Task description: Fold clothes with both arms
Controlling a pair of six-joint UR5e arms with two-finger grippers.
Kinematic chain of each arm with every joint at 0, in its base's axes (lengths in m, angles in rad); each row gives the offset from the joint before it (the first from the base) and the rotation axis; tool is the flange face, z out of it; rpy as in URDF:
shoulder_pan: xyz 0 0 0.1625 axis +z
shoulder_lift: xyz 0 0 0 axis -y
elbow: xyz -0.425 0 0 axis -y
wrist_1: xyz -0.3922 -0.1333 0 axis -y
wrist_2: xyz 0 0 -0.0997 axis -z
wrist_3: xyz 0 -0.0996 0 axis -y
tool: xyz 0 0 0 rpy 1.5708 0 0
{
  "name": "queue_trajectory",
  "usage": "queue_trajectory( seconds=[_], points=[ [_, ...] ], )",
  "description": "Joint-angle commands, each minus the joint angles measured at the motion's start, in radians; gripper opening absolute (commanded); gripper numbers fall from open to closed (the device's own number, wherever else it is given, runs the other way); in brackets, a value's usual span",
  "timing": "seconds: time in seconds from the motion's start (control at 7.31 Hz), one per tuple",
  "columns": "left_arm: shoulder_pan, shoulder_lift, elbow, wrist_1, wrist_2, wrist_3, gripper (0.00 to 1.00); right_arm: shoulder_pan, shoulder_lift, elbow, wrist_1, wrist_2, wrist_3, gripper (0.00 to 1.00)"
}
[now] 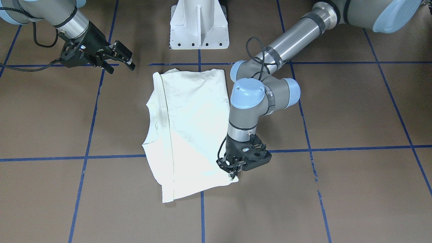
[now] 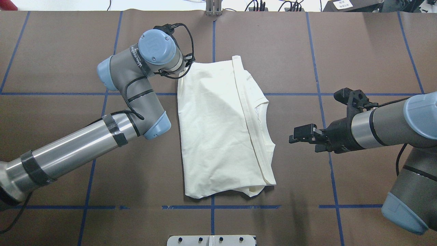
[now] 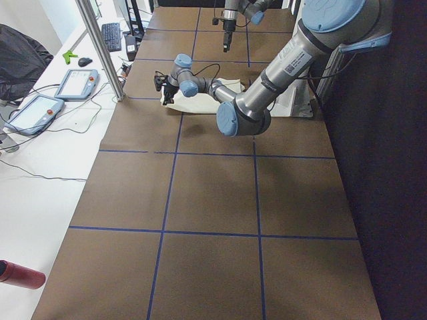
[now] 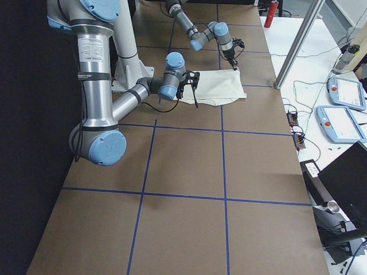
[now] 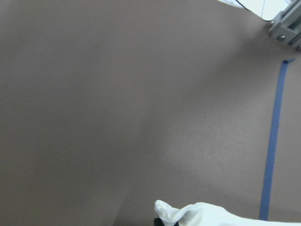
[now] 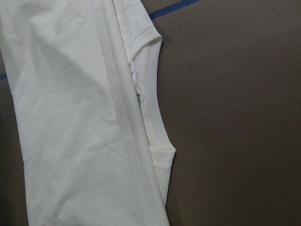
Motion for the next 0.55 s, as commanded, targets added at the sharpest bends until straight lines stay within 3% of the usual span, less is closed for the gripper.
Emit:
queue_trajectory(
  seconds=[0.0,0.27,0.41],
  points=[
    [-0.001,-0.031,0.081,-0.065,0.006,0.001,0.0,-0.002,0.007,-0.002,0.0,0.0,0.001,1.0],
    [-0.008,-0.026,0.086,-0.067,0.031,0.001,0.05,-0.002,0.016,-0.011,-0.002,-0.015,0.001,1.0],
    [-0.018,-0.02,0.088,-0.065,0.032,0.053,0.99,-0.003,0.021,-0.019,-0.002,-0.024,0.001,1.0]
  ],
)
